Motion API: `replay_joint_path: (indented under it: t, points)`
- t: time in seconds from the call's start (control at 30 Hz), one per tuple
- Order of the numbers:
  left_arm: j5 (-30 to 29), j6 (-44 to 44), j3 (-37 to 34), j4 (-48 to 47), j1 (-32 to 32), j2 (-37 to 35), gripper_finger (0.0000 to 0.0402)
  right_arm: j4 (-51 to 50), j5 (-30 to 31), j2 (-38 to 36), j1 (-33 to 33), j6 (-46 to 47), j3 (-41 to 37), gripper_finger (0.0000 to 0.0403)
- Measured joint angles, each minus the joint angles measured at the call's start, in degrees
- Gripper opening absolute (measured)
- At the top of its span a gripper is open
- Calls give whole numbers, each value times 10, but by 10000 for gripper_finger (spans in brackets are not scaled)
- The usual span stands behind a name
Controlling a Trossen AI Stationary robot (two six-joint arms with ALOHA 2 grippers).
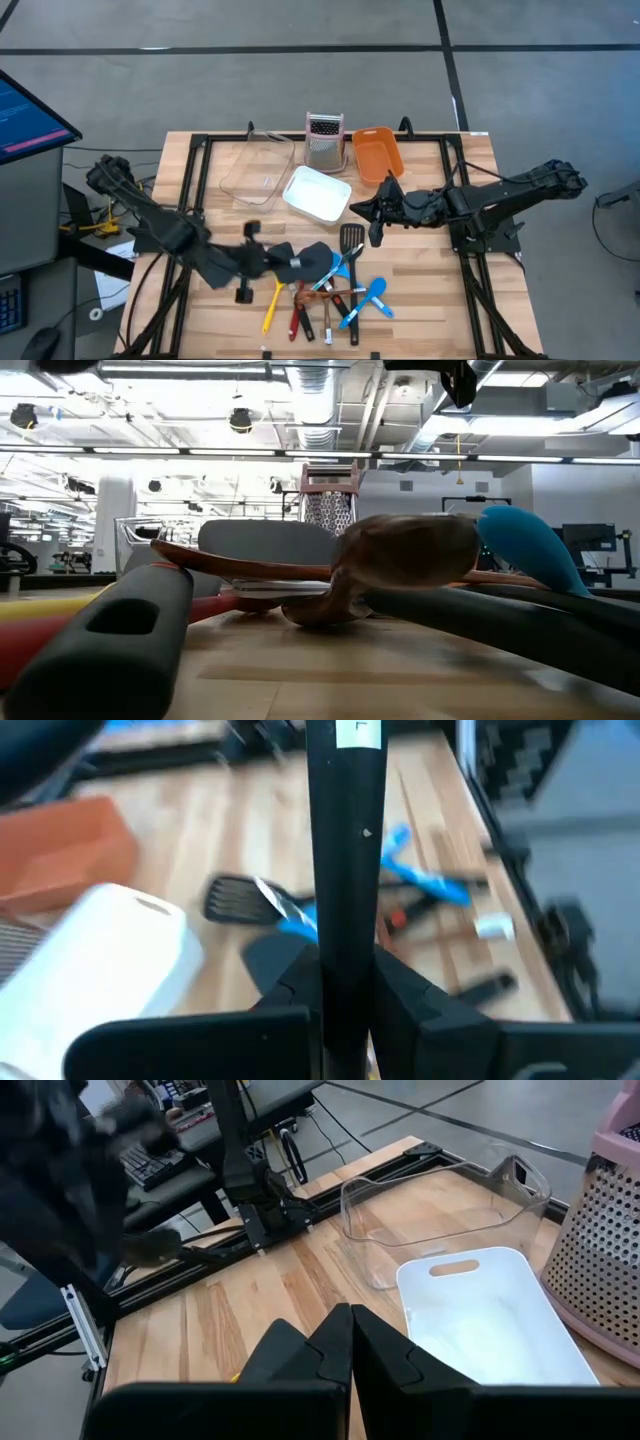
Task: Pick & Place Kitchen Items
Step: Put the black slotted spoon into the white bin
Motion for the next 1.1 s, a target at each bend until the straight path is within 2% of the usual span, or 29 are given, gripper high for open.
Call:
replay_joint_path:
  t: [0.27,0.57,1.1]
  points:
    - [-97,17,0,87,0,-65,24,0,0,0,0,0,0,0]
    - [-171,46,0,169,0,-55,24,0,0,0,0,0,0,0]
    - [-176,46,0,171,13,-54,24,6,0,0,0,0,0,0]
